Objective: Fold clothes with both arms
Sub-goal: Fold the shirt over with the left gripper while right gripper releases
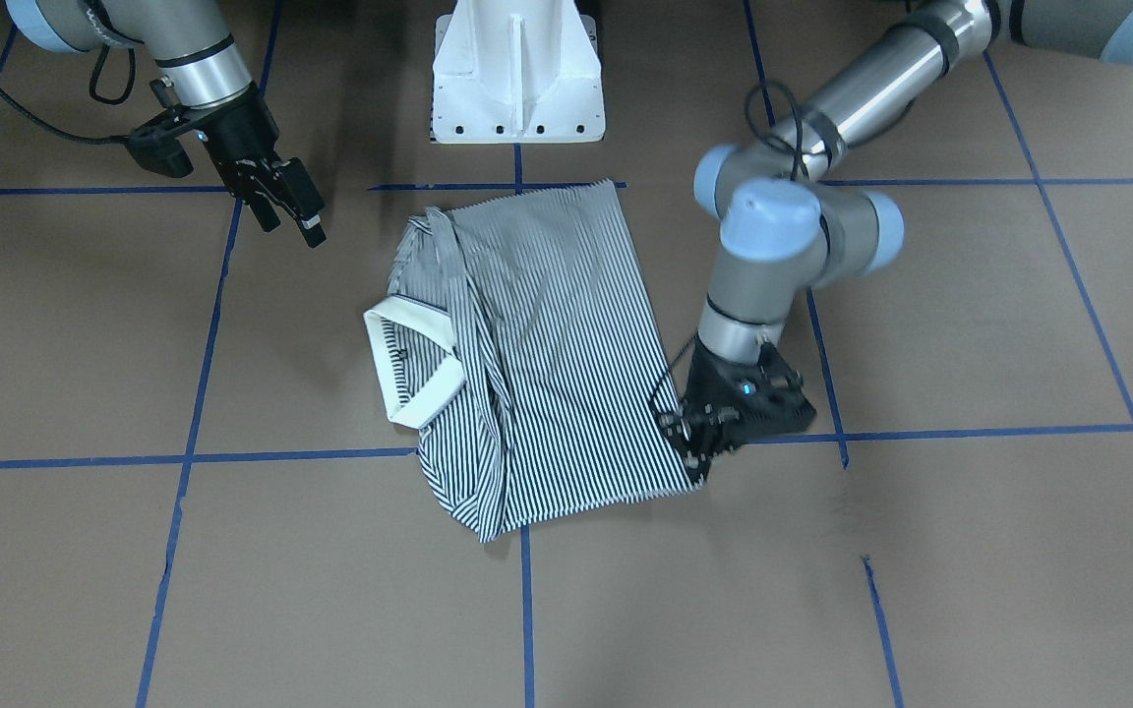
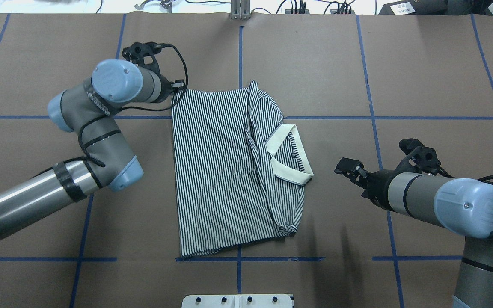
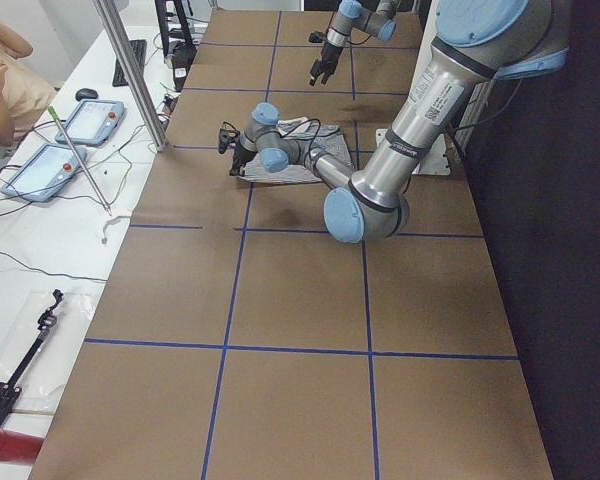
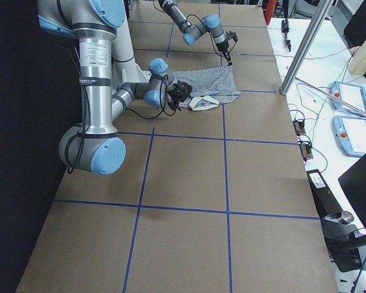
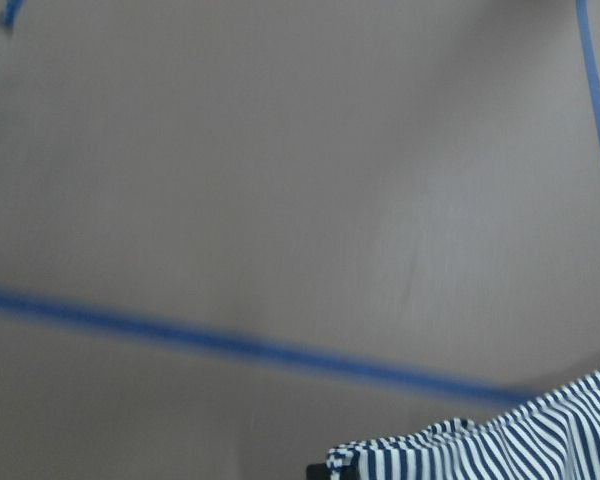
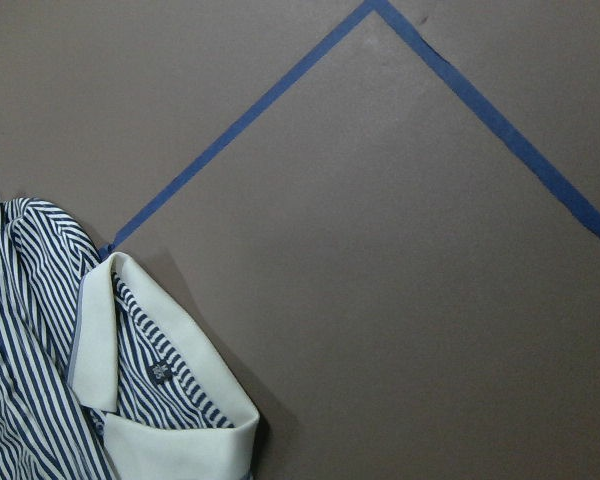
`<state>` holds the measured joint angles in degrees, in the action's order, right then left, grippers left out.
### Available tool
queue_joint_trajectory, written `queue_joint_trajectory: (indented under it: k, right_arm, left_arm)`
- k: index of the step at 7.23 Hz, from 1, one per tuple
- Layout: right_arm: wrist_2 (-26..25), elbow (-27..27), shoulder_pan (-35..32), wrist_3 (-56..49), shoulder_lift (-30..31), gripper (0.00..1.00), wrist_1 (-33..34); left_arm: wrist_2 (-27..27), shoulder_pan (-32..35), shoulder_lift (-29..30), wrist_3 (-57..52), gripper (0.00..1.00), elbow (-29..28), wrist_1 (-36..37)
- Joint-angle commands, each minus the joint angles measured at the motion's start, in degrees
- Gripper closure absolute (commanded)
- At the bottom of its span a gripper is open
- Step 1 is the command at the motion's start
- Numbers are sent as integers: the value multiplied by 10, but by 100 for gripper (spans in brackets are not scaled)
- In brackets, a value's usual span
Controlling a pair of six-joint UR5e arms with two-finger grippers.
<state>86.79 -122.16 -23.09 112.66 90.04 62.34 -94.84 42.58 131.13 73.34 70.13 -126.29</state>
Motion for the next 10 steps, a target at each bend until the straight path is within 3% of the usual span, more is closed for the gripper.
queue_joint_trajectory:
  k: [1, 2, 3, 4, 5, 7, 8, 9, 10]
  right_arm:
    - [-2, -5, 1, 0, -3, 0, 0]
    - [-3, -1, 1, 0, -24, 0, 0]
    - [-4, 2, 2, 1, -46, 0, 1]
    - [-13, 23, 5, 1, -85, 0, 9]
    - [-12, 77, 23, -1, -143, 0, 20]
    - [-14, 114, 72, -71, -296, 0, 206]
    - [-14, 131, 85, -114, -333, 0, 252]
    - [-9, 172, 91, -176, -363, 0, 255]
    - [-7, 179, 95, -244, -358, 0, 261]
  left_arm:
    - [-16, 33, 82, -15, 100, -127, -53]
    - [-18, 35, 80, -14, 80, -133, -69]
    - [-40, 36, 64, -14, 53, -111, -77]
    - [-59, 36, 3, -12, 50, -24, -79]
    - [-87, 36, -55, -11, 50, 60, -76]
    - [-109, 36, -76, -10, 50, 82, -76]
    - [-109, 36, -80, -10, 49, 82, -78]
    - [-109, 36, -81, -10, 49, 82, -79]
    - [-109, 35, -80, -9, 49, 82, -79]
